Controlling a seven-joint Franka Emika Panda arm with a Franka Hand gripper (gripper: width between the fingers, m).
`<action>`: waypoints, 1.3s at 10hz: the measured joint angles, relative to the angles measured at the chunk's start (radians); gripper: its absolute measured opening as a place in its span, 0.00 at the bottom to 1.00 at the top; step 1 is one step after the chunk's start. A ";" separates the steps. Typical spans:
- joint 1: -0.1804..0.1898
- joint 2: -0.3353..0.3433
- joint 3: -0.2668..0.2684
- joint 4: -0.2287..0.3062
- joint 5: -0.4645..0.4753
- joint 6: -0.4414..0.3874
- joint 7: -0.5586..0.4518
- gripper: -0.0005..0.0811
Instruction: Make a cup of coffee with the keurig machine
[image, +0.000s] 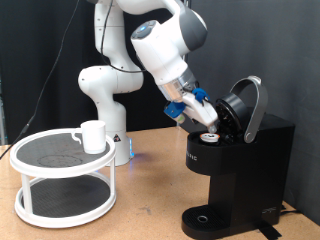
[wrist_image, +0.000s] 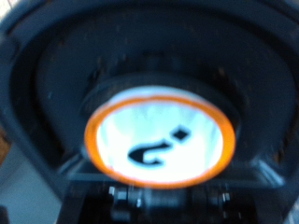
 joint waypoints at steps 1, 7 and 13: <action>-0.001 -0.024 -0.007 -0.001 0.004 -0.010 -0.003 0.91; -0.004 -0.082 -0.020 0.020 0.141 -0.045 -0.033 0.91; -0.006 -0.126 -0.027 0.150 0.177 -0.153 0.083 0.91</action>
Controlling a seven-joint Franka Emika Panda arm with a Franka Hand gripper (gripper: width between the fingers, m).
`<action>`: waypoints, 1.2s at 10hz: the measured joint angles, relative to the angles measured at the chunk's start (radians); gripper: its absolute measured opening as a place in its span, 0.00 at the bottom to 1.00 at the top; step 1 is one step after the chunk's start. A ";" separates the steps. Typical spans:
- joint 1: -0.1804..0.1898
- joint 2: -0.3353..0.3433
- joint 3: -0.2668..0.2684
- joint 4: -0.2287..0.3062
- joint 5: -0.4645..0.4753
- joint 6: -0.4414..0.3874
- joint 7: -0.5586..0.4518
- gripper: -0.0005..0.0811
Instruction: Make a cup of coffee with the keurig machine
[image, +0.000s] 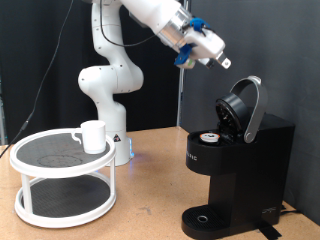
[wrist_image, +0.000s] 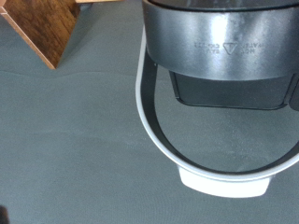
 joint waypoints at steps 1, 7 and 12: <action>0.000 0.000 0.000 -0.003 0.000 0.004 -0.003 0.91; 0.054 0.018 0.101 0.032 0.187 0.154 0.026 0.91; 0.062 0.085 0.247 0.110 -0.094 0.180 0.269 0.91</action>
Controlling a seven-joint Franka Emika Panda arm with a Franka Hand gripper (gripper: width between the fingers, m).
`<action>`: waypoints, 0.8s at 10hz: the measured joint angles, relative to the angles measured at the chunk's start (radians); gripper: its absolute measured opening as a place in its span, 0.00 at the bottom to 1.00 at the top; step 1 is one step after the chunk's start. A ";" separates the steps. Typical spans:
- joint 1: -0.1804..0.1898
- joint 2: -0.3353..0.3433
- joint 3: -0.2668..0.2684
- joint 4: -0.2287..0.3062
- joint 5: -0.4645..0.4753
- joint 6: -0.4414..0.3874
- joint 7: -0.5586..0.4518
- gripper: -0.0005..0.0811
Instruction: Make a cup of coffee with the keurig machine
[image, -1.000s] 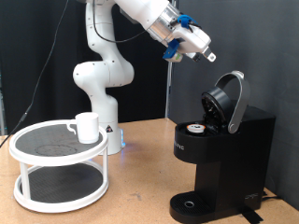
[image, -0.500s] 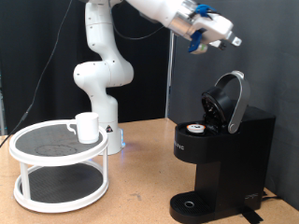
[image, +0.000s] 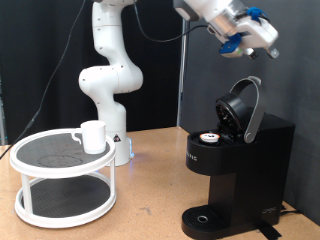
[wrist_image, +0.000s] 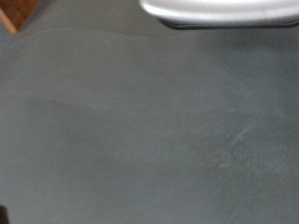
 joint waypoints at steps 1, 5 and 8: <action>0.004 0.018 0.026 0.012 -0.025 0.014 0.023 0.91; 0.015 0.076 0.093 0.047 -0.059 0.075 0.060 0.91; 0.012 0.076 0.091 0.048 -0.061 0.050 0.043 0.79</action>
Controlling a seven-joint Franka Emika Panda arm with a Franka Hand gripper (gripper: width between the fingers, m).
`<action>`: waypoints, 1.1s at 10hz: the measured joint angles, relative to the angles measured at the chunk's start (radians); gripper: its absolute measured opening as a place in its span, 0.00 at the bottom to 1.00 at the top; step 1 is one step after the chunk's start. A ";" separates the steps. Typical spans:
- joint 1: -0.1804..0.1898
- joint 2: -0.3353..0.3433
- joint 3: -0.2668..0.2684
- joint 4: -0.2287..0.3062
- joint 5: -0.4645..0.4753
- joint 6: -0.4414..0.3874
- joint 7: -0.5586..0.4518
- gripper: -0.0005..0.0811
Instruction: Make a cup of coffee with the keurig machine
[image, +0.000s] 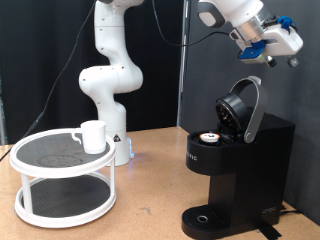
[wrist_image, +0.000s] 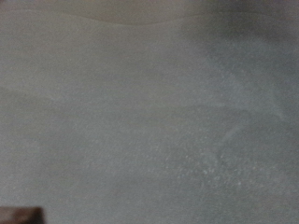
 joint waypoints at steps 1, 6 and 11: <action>-0.003 -0.004 -0.005 0.000 0.000 -0.019 -0.014 0.57; -0.043 -0.013 -0.041 -0.008 -0.048 -0.115 -0.024 0.06; -0.074 -0.013 -0.052 -0.043 -0.083 -0.126 -0.029 0.01</action>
